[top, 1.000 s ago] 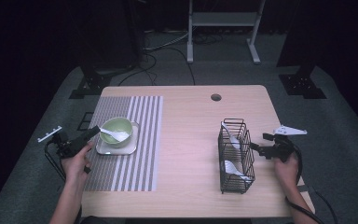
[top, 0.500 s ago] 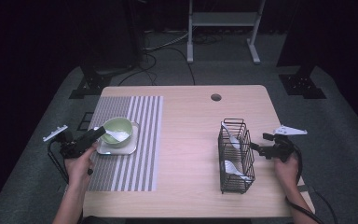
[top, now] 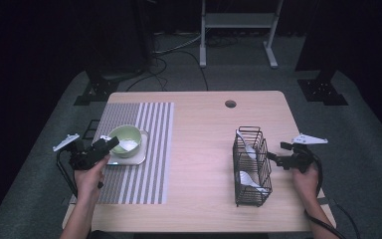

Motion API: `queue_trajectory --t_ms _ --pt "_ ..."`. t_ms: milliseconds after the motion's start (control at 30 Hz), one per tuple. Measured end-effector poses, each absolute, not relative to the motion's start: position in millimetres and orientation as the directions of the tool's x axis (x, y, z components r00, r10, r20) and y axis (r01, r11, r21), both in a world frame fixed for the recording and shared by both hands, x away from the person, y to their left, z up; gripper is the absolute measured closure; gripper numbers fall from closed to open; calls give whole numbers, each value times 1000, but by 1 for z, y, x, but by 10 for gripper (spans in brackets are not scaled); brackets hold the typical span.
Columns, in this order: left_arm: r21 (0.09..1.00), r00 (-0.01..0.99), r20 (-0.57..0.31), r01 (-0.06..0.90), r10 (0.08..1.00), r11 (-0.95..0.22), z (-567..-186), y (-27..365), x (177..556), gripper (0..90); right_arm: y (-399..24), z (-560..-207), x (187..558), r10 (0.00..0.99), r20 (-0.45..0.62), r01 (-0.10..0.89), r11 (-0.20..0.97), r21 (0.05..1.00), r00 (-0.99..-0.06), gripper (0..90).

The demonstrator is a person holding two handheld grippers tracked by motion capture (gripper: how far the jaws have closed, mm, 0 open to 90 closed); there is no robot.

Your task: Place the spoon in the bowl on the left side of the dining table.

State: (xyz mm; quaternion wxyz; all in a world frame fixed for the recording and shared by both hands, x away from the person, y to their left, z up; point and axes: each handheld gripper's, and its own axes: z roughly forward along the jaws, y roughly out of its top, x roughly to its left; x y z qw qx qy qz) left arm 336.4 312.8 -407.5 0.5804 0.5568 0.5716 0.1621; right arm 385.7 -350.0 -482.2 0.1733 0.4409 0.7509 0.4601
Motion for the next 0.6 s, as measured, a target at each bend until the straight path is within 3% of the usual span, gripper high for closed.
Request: queue_trajectory --t_ms 600 --pt "852 368 -439 461 820 248 -407 284 333 163 -350 -482 385 822 144 502 189 844 -551 137"
